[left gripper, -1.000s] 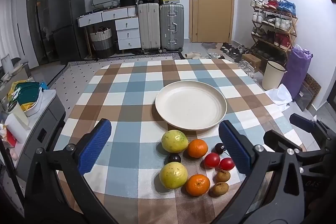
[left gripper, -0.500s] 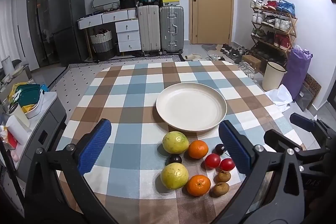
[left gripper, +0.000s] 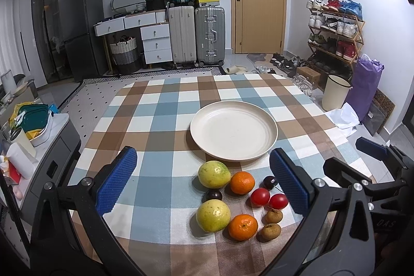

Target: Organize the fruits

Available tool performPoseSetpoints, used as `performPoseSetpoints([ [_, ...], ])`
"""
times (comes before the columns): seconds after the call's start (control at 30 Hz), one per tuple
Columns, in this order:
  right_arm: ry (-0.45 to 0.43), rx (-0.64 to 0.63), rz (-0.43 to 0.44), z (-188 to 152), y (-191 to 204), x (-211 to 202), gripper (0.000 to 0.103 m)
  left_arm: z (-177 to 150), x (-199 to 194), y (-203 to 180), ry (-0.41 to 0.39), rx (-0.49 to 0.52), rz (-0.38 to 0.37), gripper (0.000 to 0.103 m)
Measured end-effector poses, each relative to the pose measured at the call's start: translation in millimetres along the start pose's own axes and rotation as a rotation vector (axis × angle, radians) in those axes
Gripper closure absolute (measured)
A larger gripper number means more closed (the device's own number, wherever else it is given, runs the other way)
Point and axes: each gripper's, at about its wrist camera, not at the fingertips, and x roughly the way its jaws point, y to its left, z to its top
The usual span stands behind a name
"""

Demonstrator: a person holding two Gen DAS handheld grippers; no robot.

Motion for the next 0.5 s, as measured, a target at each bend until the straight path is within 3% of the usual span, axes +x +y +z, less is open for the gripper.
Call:
performPoseSetpoints([
  [0.5, -0.002, 0.000, 0.000, -0.2, -0.5, -0.3, 0.000, -0.2, -0.4, 0.3, 0.000, -0.001, 0.000, 0.001],
])
